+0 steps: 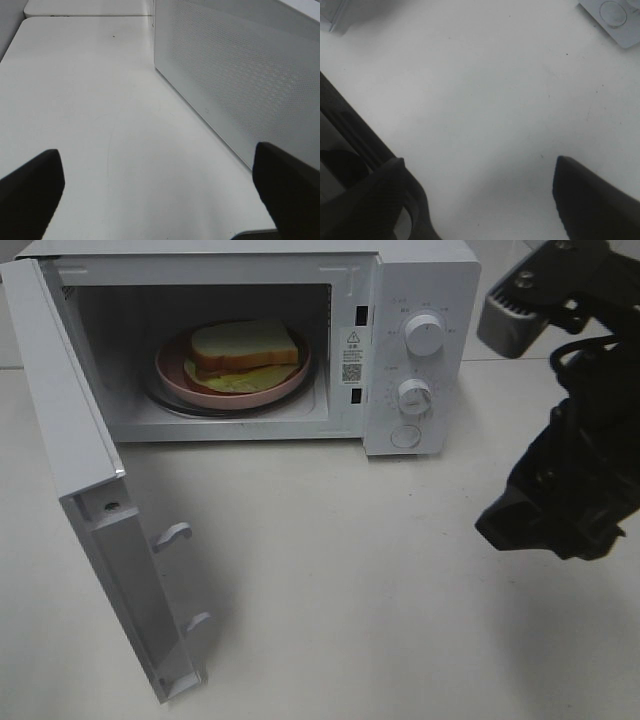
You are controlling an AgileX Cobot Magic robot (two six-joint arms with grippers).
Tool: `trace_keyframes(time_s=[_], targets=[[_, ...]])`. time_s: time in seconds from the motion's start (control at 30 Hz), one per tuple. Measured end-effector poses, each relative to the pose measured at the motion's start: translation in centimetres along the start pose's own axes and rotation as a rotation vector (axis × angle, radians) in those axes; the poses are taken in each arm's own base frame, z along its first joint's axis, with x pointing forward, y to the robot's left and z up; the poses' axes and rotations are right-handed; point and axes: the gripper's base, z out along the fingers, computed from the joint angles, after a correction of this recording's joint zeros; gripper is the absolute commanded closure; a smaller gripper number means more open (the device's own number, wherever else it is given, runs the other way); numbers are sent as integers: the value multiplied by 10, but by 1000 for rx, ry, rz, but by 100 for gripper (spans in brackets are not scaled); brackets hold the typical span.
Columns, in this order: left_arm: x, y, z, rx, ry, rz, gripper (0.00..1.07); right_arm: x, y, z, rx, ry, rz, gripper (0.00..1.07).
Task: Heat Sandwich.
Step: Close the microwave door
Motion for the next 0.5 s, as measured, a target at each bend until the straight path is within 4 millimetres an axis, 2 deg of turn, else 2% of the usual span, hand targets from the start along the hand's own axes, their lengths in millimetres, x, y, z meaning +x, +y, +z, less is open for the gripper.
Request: trace_keyframes(time_s=[0.07, 0.33, 0.4, 0.5], targets=[[0, 0, 0, 0, 0, 0, 10, 9, 2, -14, -2, 9, 29, 31], [0, 0, 0, 0, 0, 0, 10, 32, 8, -43, -3, 16, 80, 31], [0, 0, 0, 0, 0, 0, 10, 43, 10, -58, 5, -14, 95, 31], [0, 0, 0, 0, 0, 0, 10, 51, 10, -66, 11, -28, 109, 31]])
